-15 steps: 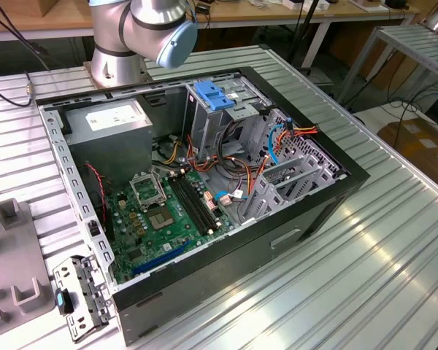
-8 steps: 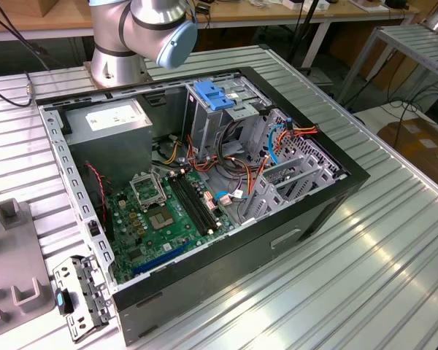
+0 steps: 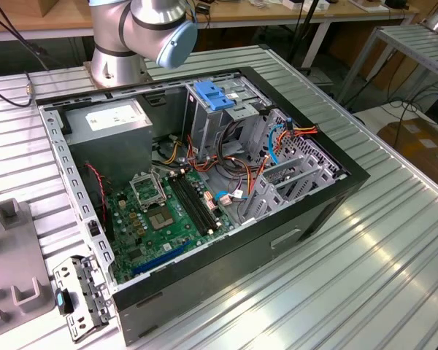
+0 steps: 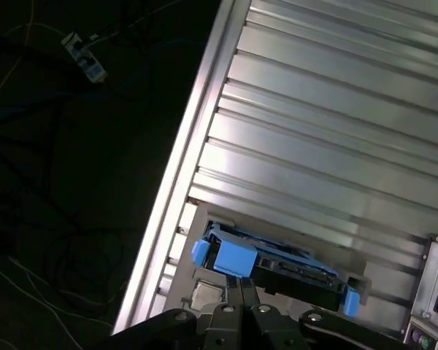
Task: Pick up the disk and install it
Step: 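Pick up the disk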
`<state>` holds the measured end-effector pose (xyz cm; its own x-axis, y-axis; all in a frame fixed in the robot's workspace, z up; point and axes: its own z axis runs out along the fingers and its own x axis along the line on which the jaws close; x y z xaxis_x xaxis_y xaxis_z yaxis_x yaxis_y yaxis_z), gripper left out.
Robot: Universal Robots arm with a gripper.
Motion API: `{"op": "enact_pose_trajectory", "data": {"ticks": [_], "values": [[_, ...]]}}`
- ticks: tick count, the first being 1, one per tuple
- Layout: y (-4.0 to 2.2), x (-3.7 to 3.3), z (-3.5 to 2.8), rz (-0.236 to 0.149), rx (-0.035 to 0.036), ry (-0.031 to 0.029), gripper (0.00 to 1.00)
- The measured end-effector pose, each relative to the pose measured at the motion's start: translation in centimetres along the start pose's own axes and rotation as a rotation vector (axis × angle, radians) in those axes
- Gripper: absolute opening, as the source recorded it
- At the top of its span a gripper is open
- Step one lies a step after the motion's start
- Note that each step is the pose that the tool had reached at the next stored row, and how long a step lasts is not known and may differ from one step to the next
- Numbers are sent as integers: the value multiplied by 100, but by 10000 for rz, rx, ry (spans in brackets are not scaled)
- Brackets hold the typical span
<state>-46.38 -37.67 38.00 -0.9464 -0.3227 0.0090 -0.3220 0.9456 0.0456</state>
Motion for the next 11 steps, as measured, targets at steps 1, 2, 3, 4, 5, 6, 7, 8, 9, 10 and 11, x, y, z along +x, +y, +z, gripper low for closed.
{"op": "enact_pose_trajectory", "data": {"ticks": [1, 2, 3, 4, 5, 6, 7, 8, 9, 10, 11], "values": [[0, 0, 0, -135, 2, 7, 11], [0, 0, 0, -297, 3, 13, 11], [0, 0, 0, -467, 5, 22, 11], [0, 0, 0, -623, 6, 29, 11], [0, 0, 0, -824, 8, 38, 11], [0, 0, 0, -989, 9, 45, 11], [0, 0, 0, -1218, 11, 55, 11], [0, 0, 0, -1436, 13, 65, 11], [0, 0, 0, -1576, 14, 72, 11], [0, 0, 0, -1861, 17, 85, 11], [0, 0, 0, -2075, 19, 95, 11]]}}
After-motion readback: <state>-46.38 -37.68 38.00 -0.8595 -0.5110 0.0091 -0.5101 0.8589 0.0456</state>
